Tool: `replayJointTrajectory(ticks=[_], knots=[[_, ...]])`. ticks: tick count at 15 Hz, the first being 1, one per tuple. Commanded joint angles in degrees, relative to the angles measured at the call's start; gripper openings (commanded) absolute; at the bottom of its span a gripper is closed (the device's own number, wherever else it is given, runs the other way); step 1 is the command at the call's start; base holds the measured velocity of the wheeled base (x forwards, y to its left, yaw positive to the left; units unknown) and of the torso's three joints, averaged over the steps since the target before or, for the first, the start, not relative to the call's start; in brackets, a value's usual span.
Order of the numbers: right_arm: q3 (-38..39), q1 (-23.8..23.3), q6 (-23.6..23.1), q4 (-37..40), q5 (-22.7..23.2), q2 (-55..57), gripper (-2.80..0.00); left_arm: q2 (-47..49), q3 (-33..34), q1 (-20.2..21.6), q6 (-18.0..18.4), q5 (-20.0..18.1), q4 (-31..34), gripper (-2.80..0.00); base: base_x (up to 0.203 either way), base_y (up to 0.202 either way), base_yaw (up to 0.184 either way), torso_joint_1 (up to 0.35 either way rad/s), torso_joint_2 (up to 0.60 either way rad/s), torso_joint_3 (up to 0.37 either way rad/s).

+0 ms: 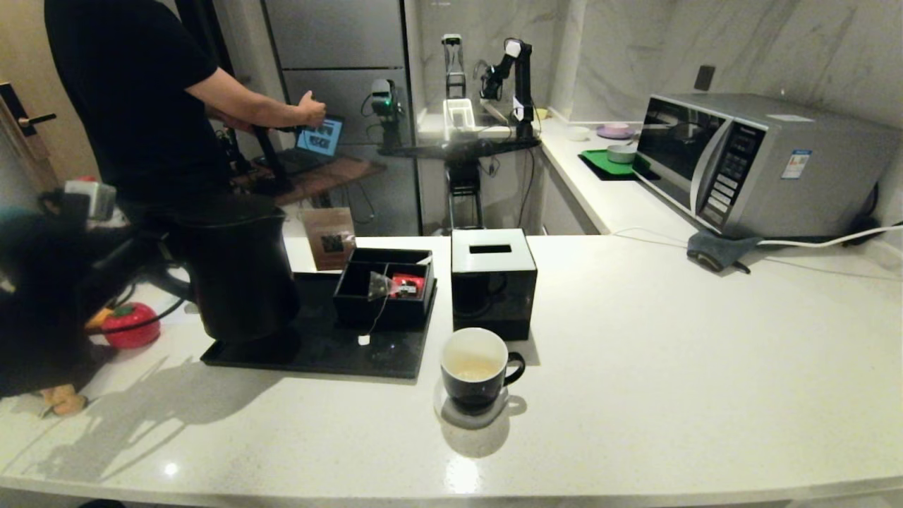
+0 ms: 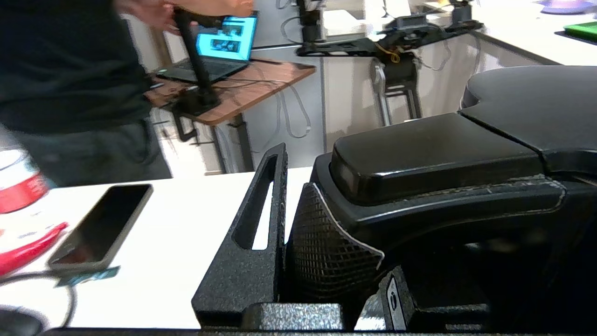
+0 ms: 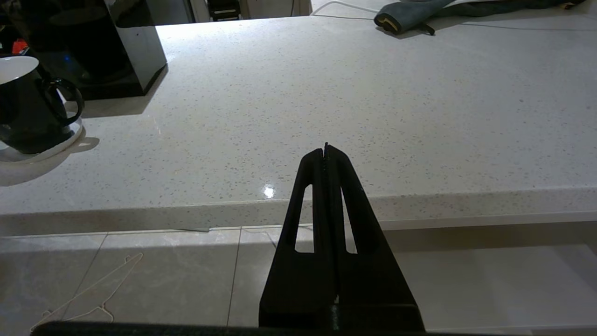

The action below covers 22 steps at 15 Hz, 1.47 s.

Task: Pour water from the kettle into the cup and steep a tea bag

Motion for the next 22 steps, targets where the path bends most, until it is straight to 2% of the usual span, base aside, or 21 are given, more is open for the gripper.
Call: replayJointTrajectory(ticks=[1,5,9,15,22], knots=[[0.02,-0.07,0.01,-0.02,0.0,0.07,-2.8,3.18,-2.81,-0.51,-0.01,-0.11,-0.42,-2.8,0.0,0.0,0.0,0.0,0.0,0.0],[0.01,0.02,0.01,-0.02,0.0,0.07,-2.8,5.9,-5.38,-2.34,0.23,0.94,-0.58,-2.8,0.0,0.0,0.0,0.0,0.0,0.0],[0.02,-0.04,0.01,-0.02,-0.04,0.07,-2.8,8.86,-5.69,-3.15,0.26,0.86,-5.28,-2.8,0.0,0.0,0.0,0.0,0.0,0.0],[-0.04,0.01,0.01,-0.02,0.0,0.07,-2.8,11.26,-5.64,-3.36,0.43,0.34,-7.82,-2.8,0.0,0.0,0.0,0.0,0.0,0.0],[0.02,-0.06,0.01,-0.02,0.0,0.07,-2.8,12.51,-5.6,-3.8,0.34,0.85,-8.24,-2.8,0.0,0.0,0.0,0.0,0.0,0.0]])
